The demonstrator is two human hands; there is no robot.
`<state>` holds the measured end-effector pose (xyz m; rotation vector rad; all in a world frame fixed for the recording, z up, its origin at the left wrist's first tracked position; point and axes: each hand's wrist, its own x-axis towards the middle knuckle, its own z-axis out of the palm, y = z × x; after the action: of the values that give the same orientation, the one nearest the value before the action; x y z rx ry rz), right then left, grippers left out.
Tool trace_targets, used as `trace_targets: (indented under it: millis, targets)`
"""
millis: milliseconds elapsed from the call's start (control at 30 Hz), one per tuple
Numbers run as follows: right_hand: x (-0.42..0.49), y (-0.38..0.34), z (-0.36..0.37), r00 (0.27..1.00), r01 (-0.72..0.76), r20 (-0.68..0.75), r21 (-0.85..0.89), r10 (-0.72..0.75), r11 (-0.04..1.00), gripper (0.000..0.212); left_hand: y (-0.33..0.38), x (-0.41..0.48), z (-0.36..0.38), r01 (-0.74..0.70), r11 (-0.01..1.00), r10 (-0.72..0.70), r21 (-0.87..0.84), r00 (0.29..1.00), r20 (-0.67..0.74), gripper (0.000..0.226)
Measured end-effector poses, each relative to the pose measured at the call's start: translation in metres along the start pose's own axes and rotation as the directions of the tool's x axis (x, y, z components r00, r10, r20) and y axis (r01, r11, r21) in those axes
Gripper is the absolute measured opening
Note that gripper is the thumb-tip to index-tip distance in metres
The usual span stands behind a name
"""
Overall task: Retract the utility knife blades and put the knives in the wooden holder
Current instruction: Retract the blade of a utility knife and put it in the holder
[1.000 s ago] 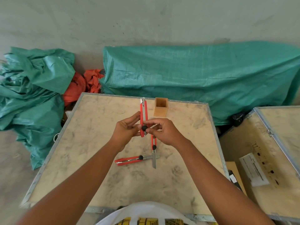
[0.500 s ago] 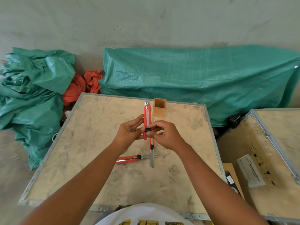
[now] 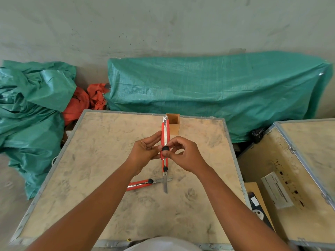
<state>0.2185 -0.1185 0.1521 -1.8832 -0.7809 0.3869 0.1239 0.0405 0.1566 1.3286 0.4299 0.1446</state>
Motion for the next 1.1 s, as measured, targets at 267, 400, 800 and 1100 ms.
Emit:
trace_targets:
  millis: [267, 400, 800, 1100]
  targets:
    - [0.066, 0.015, -0.032, 0.997, -0.029, -0.066, 0.081, 0.035, 0.996, 0.030, 0.005, 0.056, 0.009, -0.001, 0.992, -0.008, 0.125, 0.997, 0.071, 0.053]
    - [0.118, 0.029, -0.049, 0.995, -0.055, -0.077, 0.120, 0.065, 0.991, 0.030, 0.013, 0.103, 0.014, -0.001, 0.990, -0.011, 0.142, 0.996, 0.086, 0.055]
    - [0.240, 0.118, -0.046, 0.956, -0.108, -0.278, -0.033, 0.095, 0.994, 0.024, -0.005, 0.256, 0.001, 0.102, 0.656, -0.080, 0.748, 0.995, -0.066, 0.082]
    - [0.257, 0.168, -0.013, 0.977, -0.108, -0.203, -0.214, 0.064, 0.971, 0.026, -0.047, 0.291, -0.007, 0.134, 0.552, -0.202, 0.823, 0.979, -0.024, 0.093]
